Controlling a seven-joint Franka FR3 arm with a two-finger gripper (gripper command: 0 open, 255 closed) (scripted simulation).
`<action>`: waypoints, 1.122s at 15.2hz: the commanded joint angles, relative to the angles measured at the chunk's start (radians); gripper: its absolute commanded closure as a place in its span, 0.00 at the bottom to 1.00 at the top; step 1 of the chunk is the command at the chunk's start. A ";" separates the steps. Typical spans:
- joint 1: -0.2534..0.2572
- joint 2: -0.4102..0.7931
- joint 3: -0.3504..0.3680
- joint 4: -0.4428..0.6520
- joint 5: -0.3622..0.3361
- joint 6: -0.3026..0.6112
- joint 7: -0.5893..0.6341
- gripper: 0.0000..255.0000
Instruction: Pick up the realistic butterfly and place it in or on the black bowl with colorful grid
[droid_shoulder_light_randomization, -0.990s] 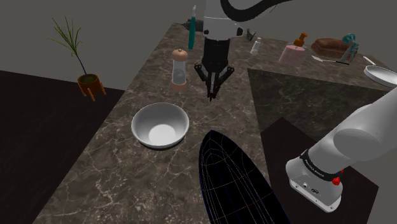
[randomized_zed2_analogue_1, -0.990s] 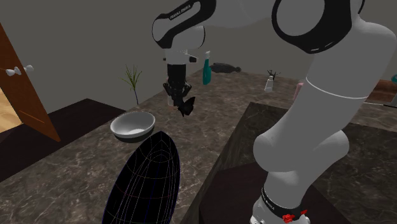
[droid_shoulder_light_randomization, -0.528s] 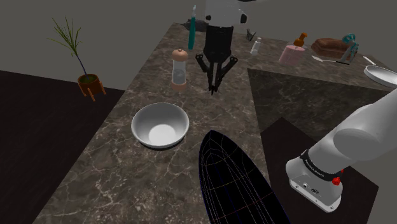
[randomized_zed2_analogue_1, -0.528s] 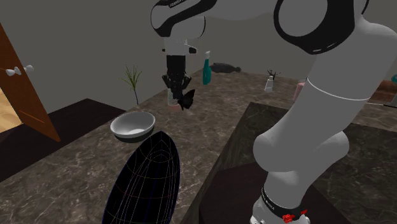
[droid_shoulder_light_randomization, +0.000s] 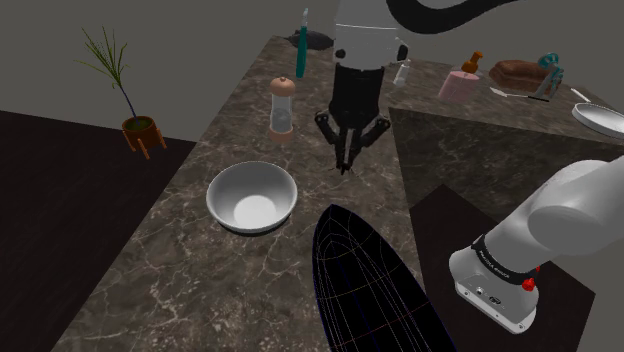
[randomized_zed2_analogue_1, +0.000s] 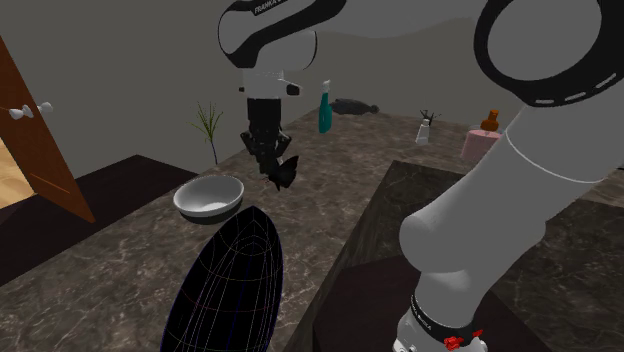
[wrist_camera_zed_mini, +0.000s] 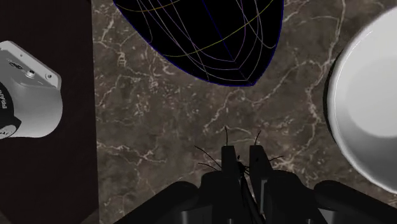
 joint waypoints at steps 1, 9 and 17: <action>0.026 -0.049 0.014 -0.031 0.035 -0.006 0.025 1.00; 0.136 -0.190 0.098 -0.127 0.163 0.002 0.149 1.00; 0.236 -0.270 0.214 -0.150 0.280 0.020 0.307 1.00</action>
